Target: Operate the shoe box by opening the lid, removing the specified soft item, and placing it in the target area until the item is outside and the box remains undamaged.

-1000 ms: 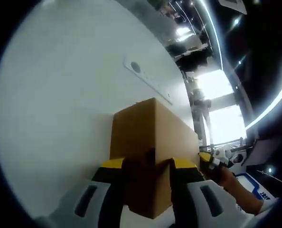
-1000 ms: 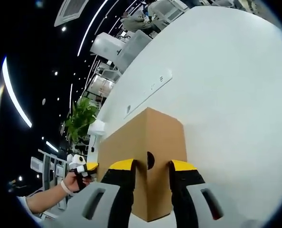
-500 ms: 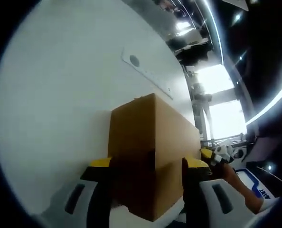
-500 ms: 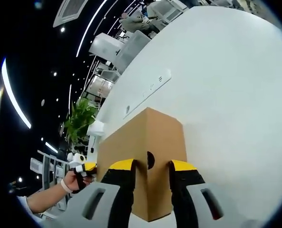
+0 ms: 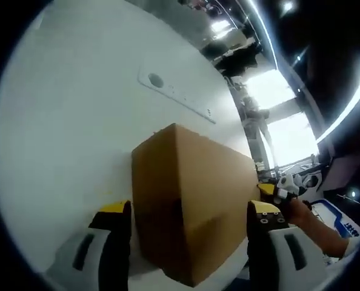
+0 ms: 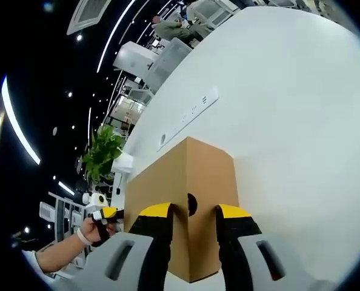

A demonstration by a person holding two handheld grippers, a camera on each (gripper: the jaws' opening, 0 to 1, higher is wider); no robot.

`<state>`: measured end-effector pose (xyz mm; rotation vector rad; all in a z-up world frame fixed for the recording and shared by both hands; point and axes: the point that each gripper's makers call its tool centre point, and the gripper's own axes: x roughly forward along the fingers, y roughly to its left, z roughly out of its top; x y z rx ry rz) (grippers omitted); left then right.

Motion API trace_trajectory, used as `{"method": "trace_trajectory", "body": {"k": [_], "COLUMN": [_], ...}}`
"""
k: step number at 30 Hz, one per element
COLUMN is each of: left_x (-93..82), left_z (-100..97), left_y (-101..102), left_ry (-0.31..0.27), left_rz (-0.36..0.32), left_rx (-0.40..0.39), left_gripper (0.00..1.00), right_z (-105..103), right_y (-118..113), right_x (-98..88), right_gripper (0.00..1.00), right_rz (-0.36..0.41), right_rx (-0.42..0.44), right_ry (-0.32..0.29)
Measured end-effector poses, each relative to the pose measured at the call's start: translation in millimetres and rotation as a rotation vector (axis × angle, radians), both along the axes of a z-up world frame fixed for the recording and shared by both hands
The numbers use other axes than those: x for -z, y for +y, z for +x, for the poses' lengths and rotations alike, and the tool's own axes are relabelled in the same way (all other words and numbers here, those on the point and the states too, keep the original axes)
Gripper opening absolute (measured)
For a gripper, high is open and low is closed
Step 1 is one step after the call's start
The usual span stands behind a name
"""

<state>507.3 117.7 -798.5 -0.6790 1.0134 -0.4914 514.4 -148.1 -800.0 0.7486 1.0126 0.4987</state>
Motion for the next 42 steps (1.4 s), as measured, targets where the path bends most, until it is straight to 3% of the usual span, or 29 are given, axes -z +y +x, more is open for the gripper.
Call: {"method": "trace_trajectory", "body": {"k": [3,5,13,18,21,23,24,28,32,35,37,42], "left_x": [-11.5,-22.9,-55.6,-66.6,-84.9,-92.2,-103.6,-127.0,-133.6,-139.6,-140.6,-132.1], "left_z": [3.3,7.1,10.9,4.3,1.2,1.3,-2.4,-4.4,0.7,-11.8,-17.7,-31.8], "left_y": [2.9,3.9,13.1,11.9,8.2,8.9,1.8,-5.9,-2.6,-16.8,-24.1,-35.2], "left_ry": [-0.033,-0.086,-0.284,-0.361,-0.494,-0.540,-0.576,-0.625,-0.727,-0.779,-0.816,-0.837], "left_rz": [0.007,0.010,0.185,0.287,0.401,0.456,0.469,0.481,0.612,0.681,0.708,0.739], "left_rx": [-0.003,-0.006,0.081,0.146,0.227,0.247,0.263,0.249,0.334,0.412,0.448,0.504], "left_gripper": [0.81,0.83,0.81,0.79,0.76,0.76,0.76,0.75,0.76,0.76,0.74,0.70], "right_z": [-0.5,-0.8,-1.8,-1.6,-2.5,-2.6,-2.6,-1.9,-1.6,-1.7,-0.8,-0.2], "right_y": [0.4,0.6,1.5,1.4,2.1,2.2,2.2,1.9,1.6,1.6,1.2,0.6], "right_x": [-0.5,-0.8,-1.7,-1.5,-2.3,-2.4,-2.3,-1.5,-1.5,-1.6,-0.9,-0.1], "right_gripper": [0.27,0.27,0.27,0.27,0.27,0.27,0.27,0.27,0.27,0.27,0.27,0.27], "right_rz": [-0.002,-0.003,0.001,0.002,0.001,0.001,0.003,0.005,0.003,0.002,0.003,0.006], "right_rx": [-0.003,-0.004,-0.005,-0.008,-0.009,-0.010,-0.008,-0.003,-0.002,-0.003,-0.002,0.004], "right_ry": [0.000,0.003,0.003,0.003,0.004,0.003,0.004,0.002,0.001,0.000,0.000,0.001]}}
